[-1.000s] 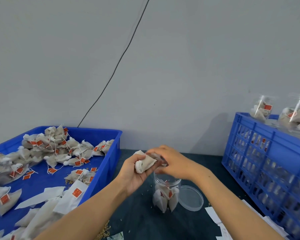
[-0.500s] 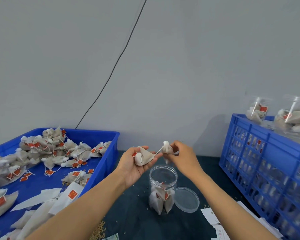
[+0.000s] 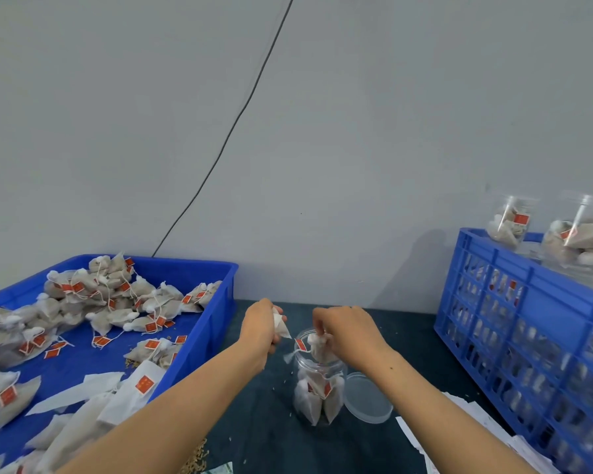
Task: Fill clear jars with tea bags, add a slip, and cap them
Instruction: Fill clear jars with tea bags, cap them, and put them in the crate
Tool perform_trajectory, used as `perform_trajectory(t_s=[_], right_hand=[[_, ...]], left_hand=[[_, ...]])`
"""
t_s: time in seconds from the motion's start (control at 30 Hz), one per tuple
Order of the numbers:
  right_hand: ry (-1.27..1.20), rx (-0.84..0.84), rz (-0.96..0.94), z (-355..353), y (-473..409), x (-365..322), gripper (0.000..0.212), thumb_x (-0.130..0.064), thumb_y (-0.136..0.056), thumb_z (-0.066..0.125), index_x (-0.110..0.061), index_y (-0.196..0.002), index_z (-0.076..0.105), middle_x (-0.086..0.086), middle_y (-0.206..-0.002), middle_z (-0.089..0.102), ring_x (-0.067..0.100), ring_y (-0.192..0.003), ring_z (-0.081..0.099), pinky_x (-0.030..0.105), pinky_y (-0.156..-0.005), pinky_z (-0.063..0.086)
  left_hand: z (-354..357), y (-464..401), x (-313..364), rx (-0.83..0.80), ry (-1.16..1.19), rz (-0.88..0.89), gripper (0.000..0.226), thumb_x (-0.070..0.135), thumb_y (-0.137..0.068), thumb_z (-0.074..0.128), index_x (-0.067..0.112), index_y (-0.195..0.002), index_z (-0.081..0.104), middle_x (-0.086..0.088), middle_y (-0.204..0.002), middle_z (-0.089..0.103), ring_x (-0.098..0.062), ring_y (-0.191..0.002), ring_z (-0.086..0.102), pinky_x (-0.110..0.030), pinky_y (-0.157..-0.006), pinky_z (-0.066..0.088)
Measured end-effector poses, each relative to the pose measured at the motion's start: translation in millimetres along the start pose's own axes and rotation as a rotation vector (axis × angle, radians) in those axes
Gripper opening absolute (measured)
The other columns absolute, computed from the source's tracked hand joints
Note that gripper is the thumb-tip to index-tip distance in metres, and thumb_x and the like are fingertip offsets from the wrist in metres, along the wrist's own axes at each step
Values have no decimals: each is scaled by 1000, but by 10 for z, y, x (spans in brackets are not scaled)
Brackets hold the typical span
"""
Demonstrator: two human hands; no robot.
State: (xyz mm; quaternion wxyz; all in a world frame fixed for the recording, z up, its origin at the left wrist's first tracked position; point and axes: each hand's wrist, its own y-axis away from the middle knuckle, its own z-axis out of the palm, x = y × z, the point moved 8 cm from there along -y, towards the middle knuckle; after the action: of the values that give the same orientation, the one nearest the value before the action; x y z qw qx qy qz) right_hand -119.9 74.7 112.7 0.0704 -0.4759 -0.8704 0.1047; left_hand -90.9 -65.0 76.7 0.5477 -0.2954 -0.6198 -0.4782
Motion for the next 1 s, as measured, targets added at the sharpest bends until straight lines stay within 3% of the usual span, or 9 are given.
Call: perform_trajectory(t_s=[0.13,0.27,0.47,0.57,0.67,0.73,0.8,0.93,1.0], right_hand=[[308,-121,-156,97,-138,-327,23,7,-77,51,-13,-72,41,0,-63,32,25,-64,41,31,-52,26],[191,-337,-56,294,-170,-328,30,3,-86,49,-9,-62,37,5,-64,37,24,-57,39,27,-47,26],[-175,-625,91,254,-12,-150,24,-7,-91,51,0,-109,66,14,-103,68,26,-87,59,33,-77,48],[-536,-334,160,-11,-130,-11,24,-2,-91,48,-5,-107,66,15,-104,70,25,-85,66,34,-79,54],[-660,12,38,-286,-123,40,27,-37,-92,60,-23,-114,54,-4,-104,56,6,-82,53,23,-73,43],[-625,13,-87,-279,-60,-59,46,-48,-84,67,-29,-122,50,-8,-109,47,0,-91,46,20,-78,38],[-500,47,-166,-243,-8,-101,42,-43,-83,69,-24,-118,55,-7,-109,51,9,-98,47,26,-82,41],[-529,293,-49,-398,42,118,4,-18,-88,63,-17,-85,65,-10,-78,63,11,-74,57,31,-67,43],[-568,327,87,-413,54,306,9,-17,-87,65,-19,-79,66,-15,-70,63,0,-69,59,24,-62,43]], left_hand=[[-69,45,-8,-7,-18,-54,22,8,-95,34,9,-81,52,-8,-75,53,-14,-49,36,-21,-45,22],[-83,56,-28,-49,72,-92,21,10,-96,35,8,-82,51,-10,-75,51,-13,-45,40,-16,-35,25],[5,42,-36,-82,221,-81,21,7,-97,31,1,-95,51,-17,-85,49,-21,-57,49,-18,-35,40],[170,87,1,-177,335,-84,22,7,-100,33,-3,-103,52,-24,-100,49,-33,-73,61,-31,-49,58],[371,144,65,-344,535,-104,15,10,-100,37,0,-101,48,-24,-101,53,-34,-84,62,-40,-73,58],[494,201,100,-463,575,-125,24,19,-101,37,0,-97,51,-18,-85,57,-26,-69,59,-32,-59,55],[559,243,108,-523,562,-134,35,27,-102,36,-1,-97,55,-17,-79,60,-25,-61,60,-28,-48,51],[542,242,33,-535,368,-61,41,32,-102,39,-1,-118,56,-22,-105,66,-34,-93,65,-43,-90,53],[371,155,72,-373,132,120,28,23,-101,43,7,-112,63,-13,-113,71,-29,-96,69,-37,-86,55]])
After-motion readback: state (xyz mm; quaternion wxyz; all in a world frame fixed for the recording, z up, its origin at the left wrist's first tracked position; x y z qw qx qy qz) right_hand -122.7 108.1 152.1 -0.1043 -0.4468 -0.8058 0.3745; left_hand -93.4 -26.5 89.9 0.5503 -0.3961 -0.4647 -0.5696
